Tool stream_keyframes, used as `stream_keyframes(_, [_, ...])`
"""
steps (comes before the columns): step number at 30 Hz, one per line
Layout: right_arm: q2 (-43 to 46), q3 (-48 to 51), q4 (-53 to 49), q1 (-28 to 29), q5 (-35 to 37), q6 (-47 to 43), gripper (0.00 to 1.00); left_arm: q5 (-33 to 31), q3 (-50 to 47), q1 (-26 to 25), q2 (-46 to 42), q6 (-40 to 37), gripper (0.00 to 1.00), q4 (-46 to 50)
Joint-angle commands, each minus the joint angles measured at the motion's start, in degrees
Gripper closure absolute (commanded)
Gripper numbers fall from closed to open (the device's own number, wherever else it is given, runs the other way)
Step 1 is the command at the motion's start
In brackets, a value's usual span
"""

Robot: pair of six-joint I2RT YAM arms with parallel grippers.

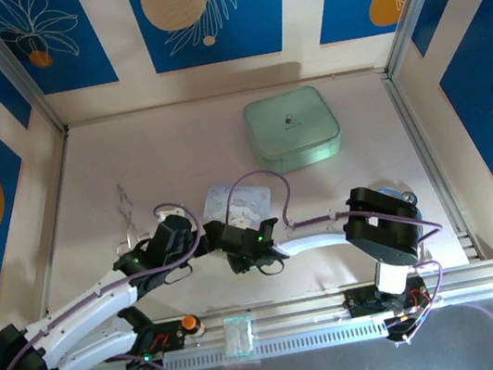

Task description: Unlock the padlock with the key

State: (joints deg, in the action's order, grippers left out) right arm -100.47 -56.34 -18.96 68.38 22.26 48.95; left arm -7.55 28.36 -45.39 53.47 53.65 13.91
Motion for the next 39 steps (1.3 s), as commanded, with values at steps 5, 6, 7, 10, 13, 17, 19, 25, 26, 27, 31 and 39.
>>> stream_keyframes(5, [3.1,6.5,1.9,-1.0,-6.1,3.1,0.7,-1.6,0.9,0.5,0.3,-1.2,0.01,-0.1])
stream_keyframes(6, [3.8,7.7,3.1,-1.5,-7.1,3.2,0.7,-1.7,1.3,0.5,0.3,-2.2,0.01,0.0])
stream_keyframes(7, [4.4,8.8,4.0,-2.0,-7.7,3.5,0.71,-1.8,1.6,0.5,0.3,-2.9,0.0,0.3])
stream_keyframes(10, [6.2,11.7,5.7,-3.5,-8.9,3.5,0.79,-3.2,3.4,0.5,0.3,-5.6,0.01,2.3])
stream_keyframes(13, [8.0,14.7,8.0,-4.9,-10.6,3.9,0.82,-4.6,4.9,0.5,0.4,-7.4,0.01,3.6])
stream_keyframes(17, [10.6,17.9,10.6,-6.1,-11.8,4.4,0.82,-4.6,6.8,0.5,1.8,-10.4,0.0,3.9])
stream_keyframes(19, [11.4,19.3,12.0,-6.9,-13.1,4.6,0.82,-3.9,8.0,0.4,3.2,-13.9,0.01,3.9])
stream_keyframes(25, [14.6,24.1,15.3,-10.1,-16.4,6.0,0.83,-3.4,13.8,-0.1,7.8,-31.8,0.01,7.2])
stream_keyframes(26, [15.2,25.3,16.2,-10.9,-17.6,6.3,0.82,-3.5,14.8,-0.3,8.5,-34.9,0.01,7.7])
stream_keyframes(27, [15.7,26.4,17.3,-11.8,-18.8,6.6,0.82,-3.4,15.6,-0.4,9.2,-37.5,0.01,7.9])
stream_keyframes(31, [17.5,30.9,21.2,-15.4,-22.3,7.4,0.82,-6.3,19.4,-3.3,13.3,-49.0,0.01,9.5])
stream_keyframes(39, [20.6,32.6,18.6,-17.5,-23.8,5.3,0.82,-4.4,25.1,-5.9,25.3,-60.9,0.05,4.1])
